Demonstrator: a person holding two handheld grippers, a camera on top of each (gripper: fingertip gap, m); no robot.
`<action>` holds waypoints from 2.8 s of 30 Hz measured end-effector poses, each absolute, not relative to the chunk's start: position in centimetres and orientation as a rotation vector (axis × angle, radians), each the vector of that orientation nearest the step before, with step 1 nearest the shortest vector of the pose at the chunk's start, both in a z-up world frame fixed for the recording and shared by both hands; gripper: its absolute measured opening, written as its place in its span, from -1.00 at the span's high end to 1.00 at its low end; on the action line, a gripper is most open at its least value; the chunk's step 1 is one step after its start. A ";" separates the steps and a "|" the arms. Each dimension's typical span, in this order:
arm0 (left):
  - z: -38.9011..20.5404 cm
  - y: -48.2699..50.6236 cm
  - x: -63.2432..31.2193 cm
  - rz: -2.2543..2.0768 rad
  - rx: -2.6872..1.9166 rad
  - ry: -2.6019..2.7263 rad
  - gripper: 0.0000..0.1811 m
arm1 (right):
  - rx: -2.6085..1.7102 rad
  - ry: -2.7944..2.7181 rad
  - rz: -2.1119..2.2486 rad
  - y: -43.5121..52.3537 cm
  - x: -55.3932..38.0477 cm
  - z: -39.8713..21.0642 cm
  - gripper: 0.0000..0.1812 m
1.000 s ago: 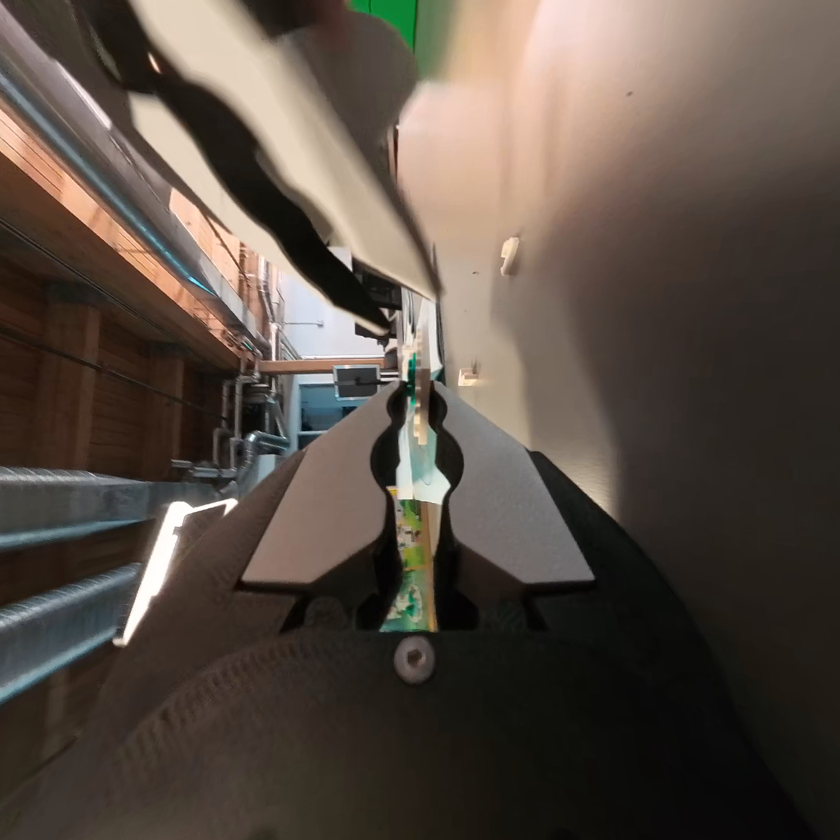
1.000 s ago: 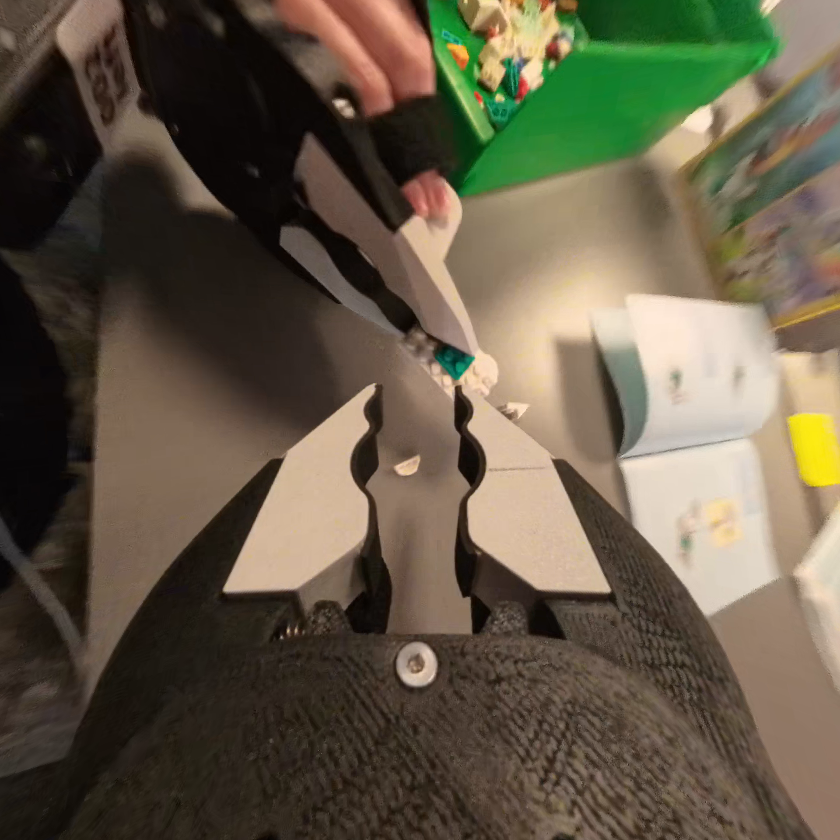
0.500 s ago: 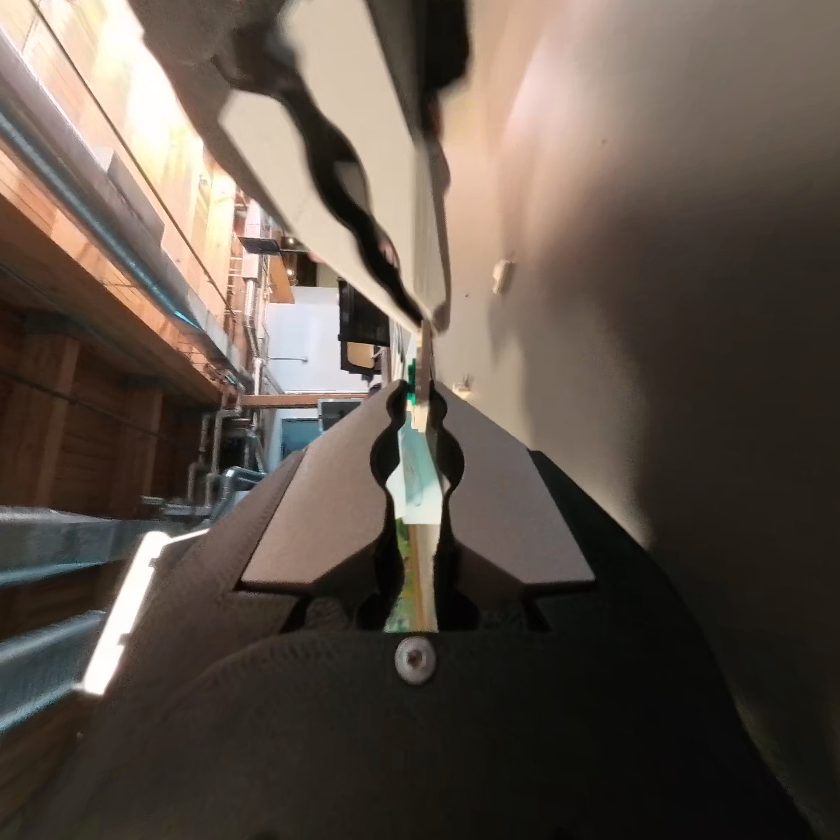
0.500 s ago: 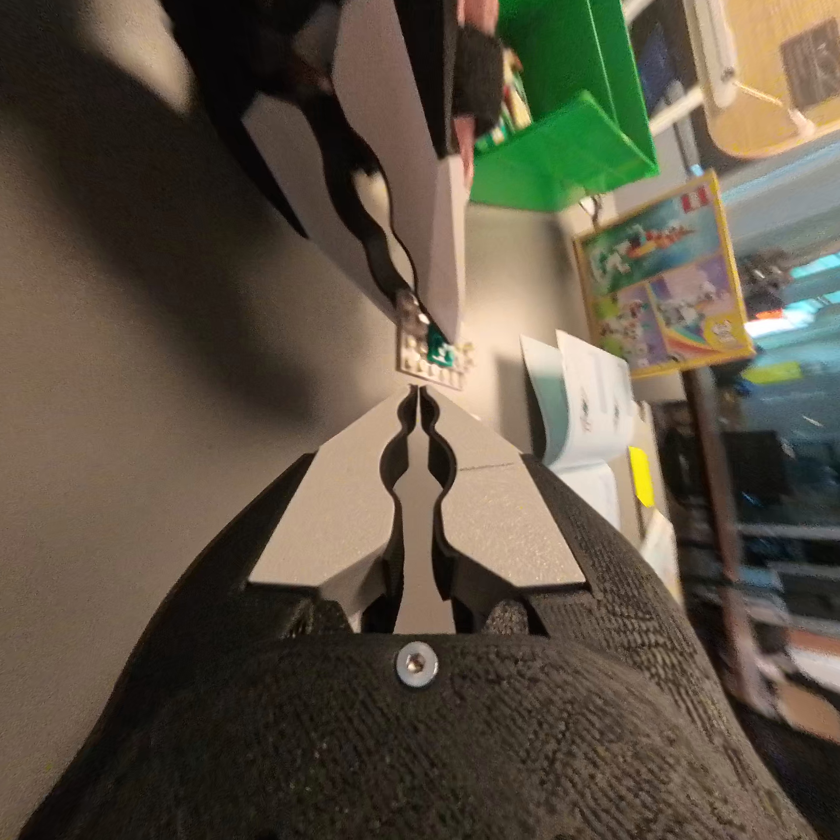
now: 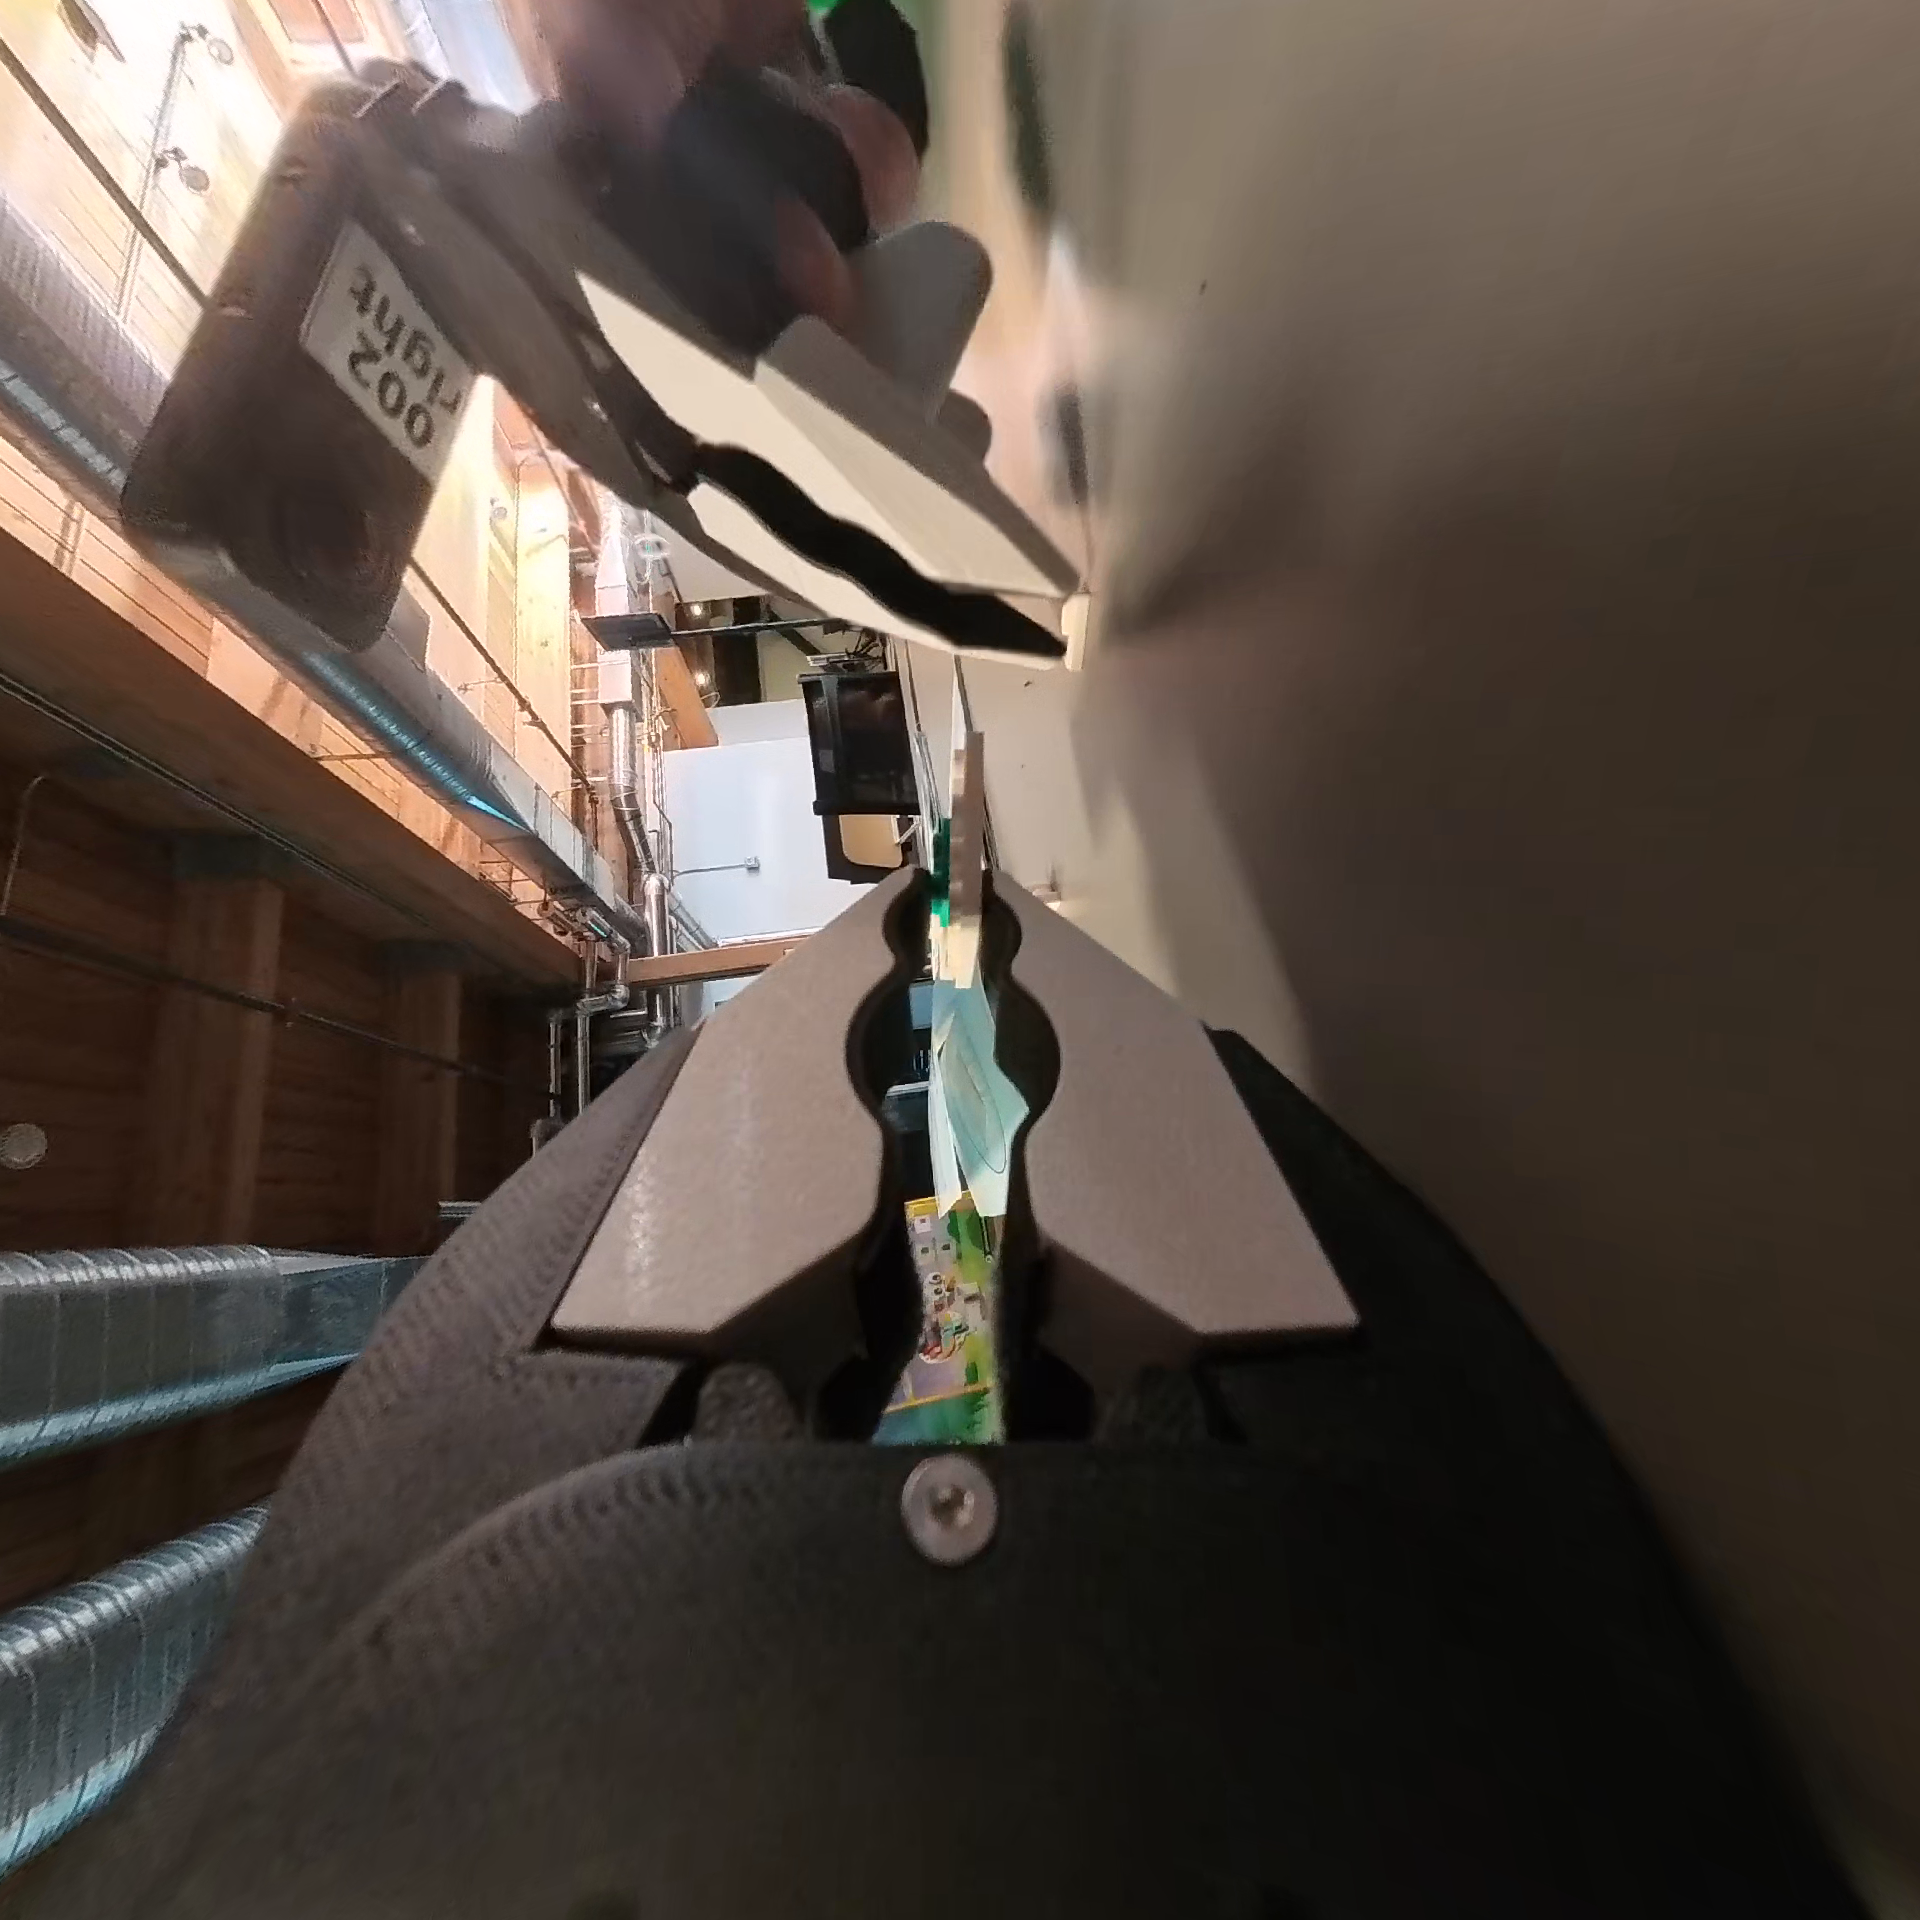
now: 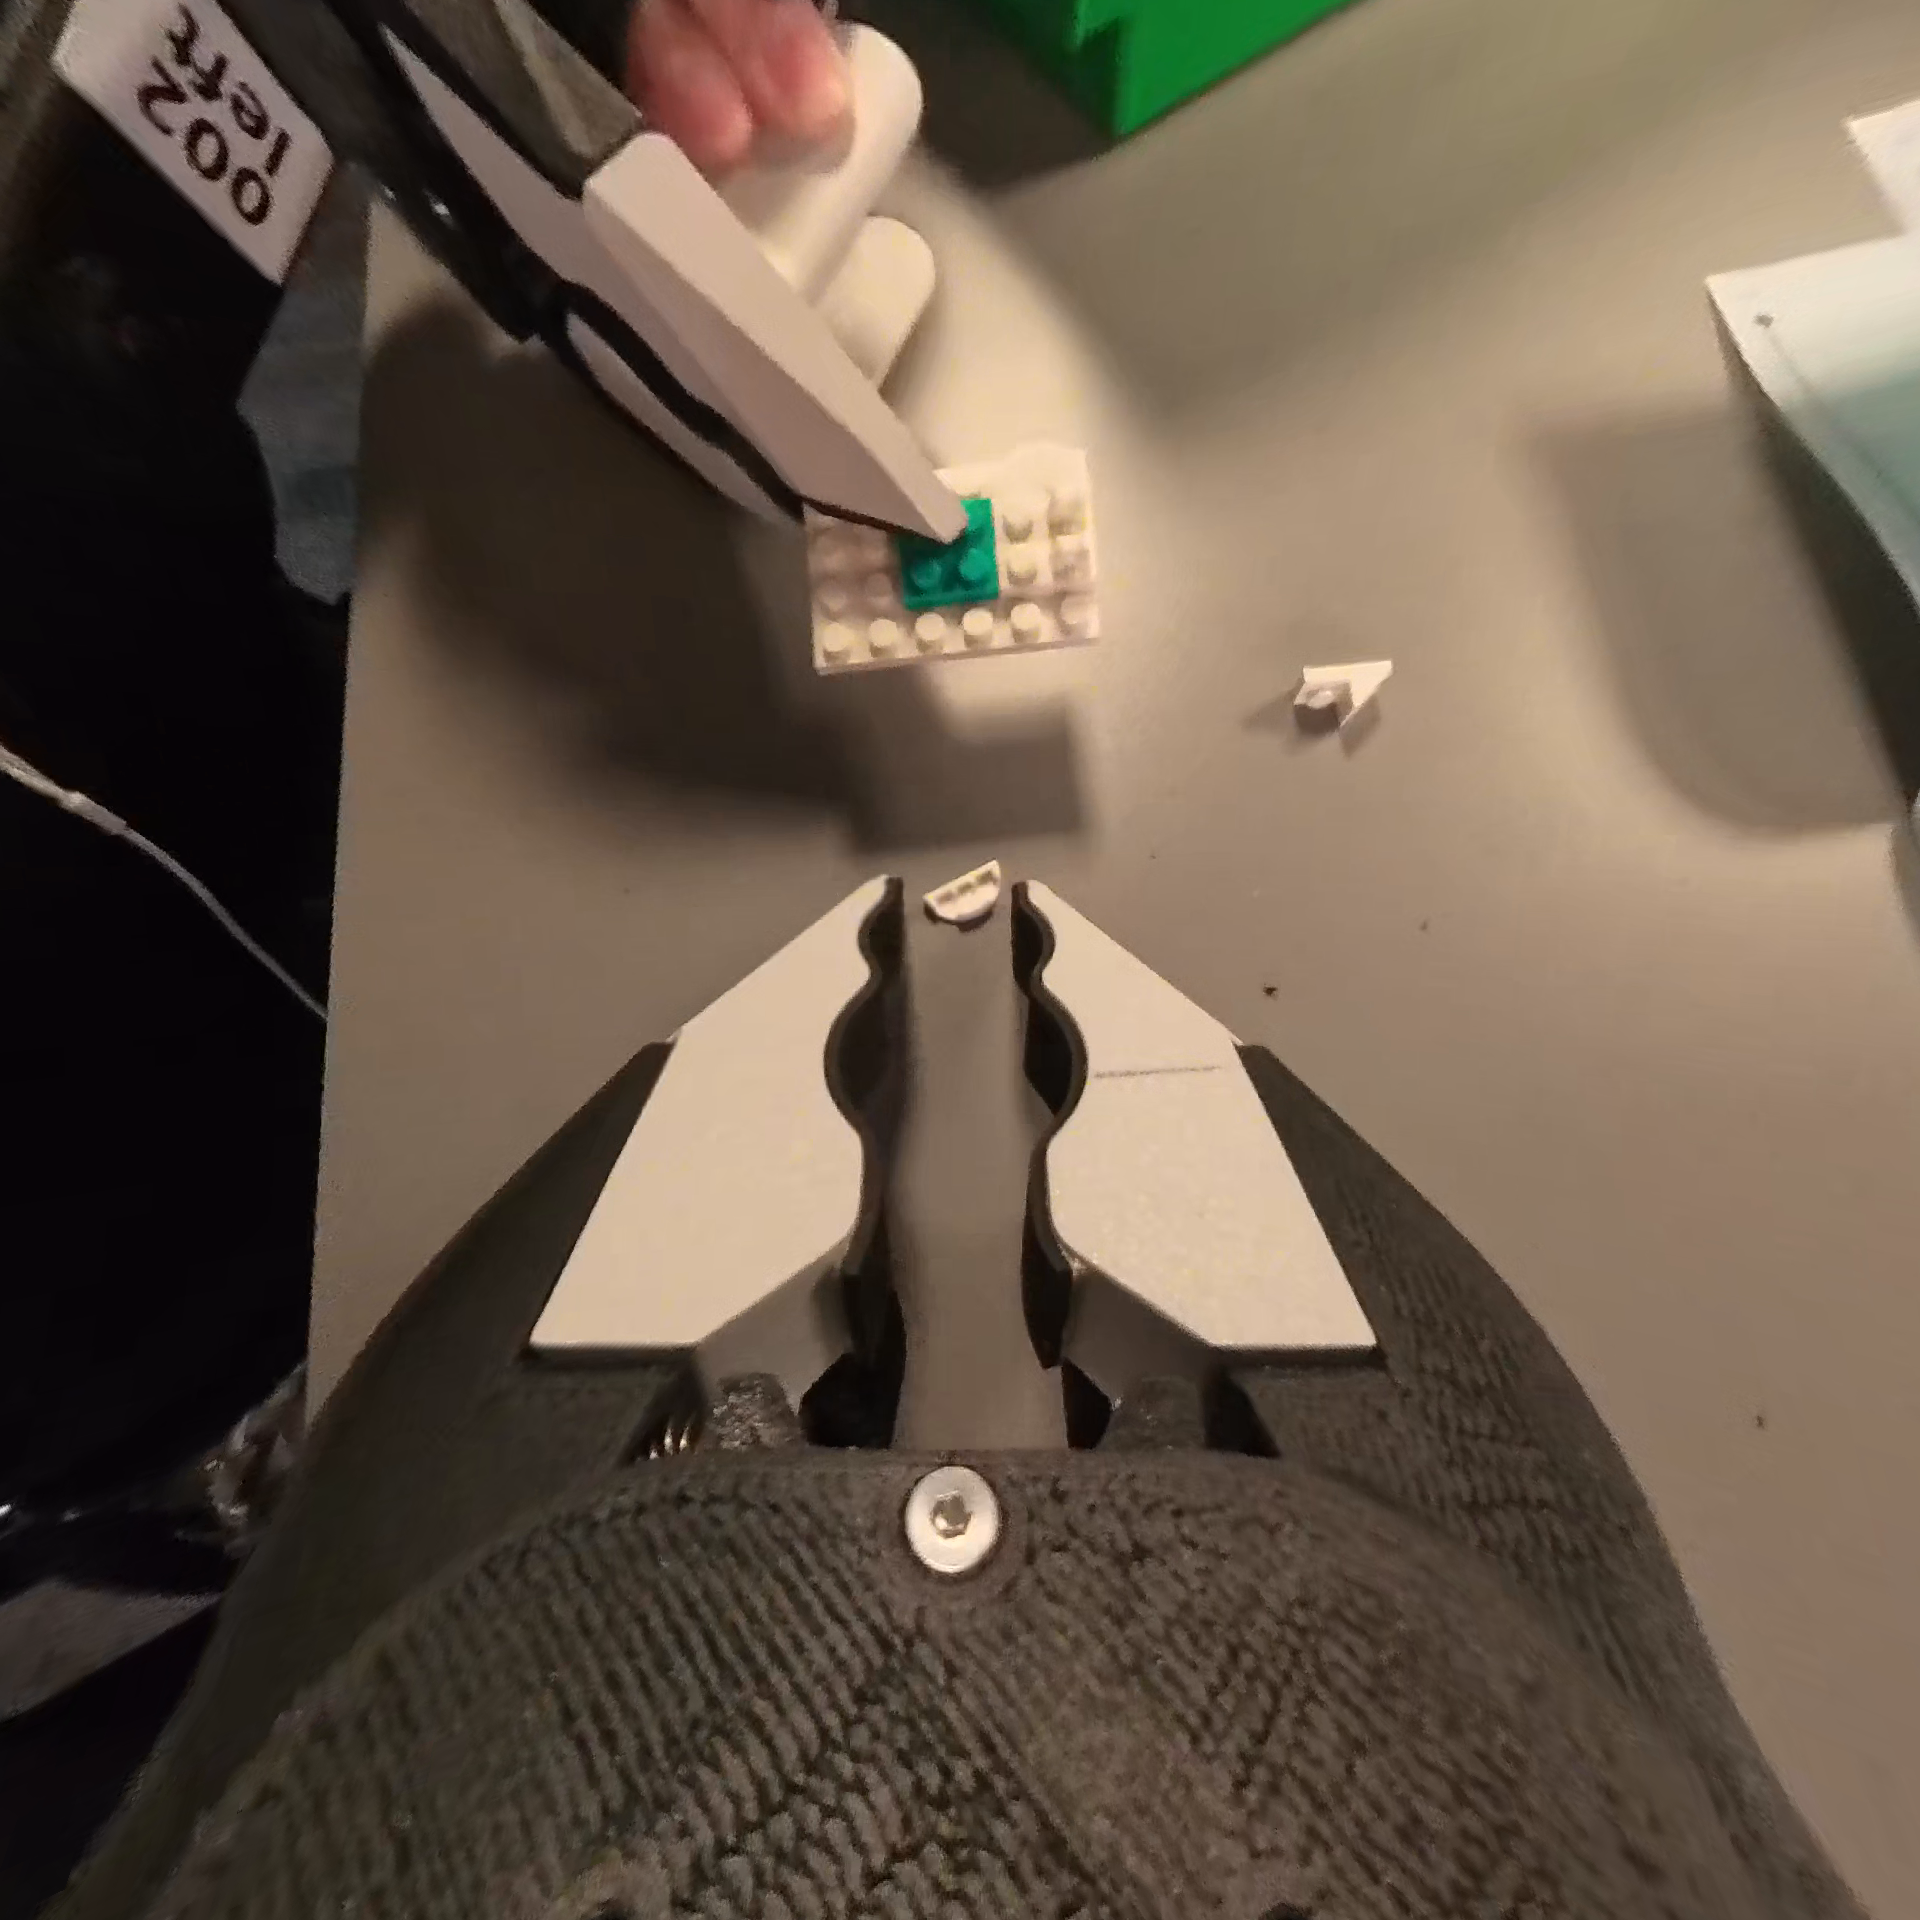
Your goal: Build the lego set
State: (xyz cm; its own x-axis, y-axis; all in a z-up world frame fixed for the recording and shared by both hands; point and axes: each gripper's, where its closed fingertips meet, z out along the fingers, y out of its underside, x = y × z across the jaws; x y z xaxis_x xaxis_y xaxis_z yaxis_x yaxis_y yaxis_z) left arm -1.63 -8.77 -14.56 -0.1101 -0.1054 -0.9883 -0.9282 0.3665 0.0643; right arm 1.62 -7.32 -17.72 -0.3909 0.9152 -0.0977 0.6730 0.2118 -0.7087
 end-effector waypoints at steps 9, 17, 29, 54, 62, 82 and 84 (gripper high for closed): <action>-14.8 -8.7 -1.6 0.929 -0.981 1.522 0.91 | -1.865 -1.831 0.858 -7.0 1.7 -17.7 0.78; -15.0 -8.5 -1.5 0.918 -0.994 1.524 0.92 | -1.751 -1.843 0.488 -6.9 1.6 -18.0 0.98; -15.0 -8.4 -1.2 0.929 -0.977 1.523 0.92 | -0.424 -2.169 -0.797 -0.9 1.8 -14.8 0.99; -15.1 -8.3 -1.0 0.921 -0.981 1.533 0.92 | -0.561 -2.545 -0.054 -7.2 3.0 -16.6 0.73; -14.9 -8.5 -0.9 0.925 -0.968 1.536 0.92 | -1.290 -2.488 0.607 -6.9 3.8 -17.8 0.63; -14.7 -8.7 -1.1 0.917 -0.970 1.540 0.92 | -1.204 -2.345 0.831 -7.7 3.6 -17.3 0.71; -14.7 -8.8 -1.1 0.917 -0.972 1.540 0.92 | -1.255 -2.346 0.861 -7.4 3.7 -17.7 0.72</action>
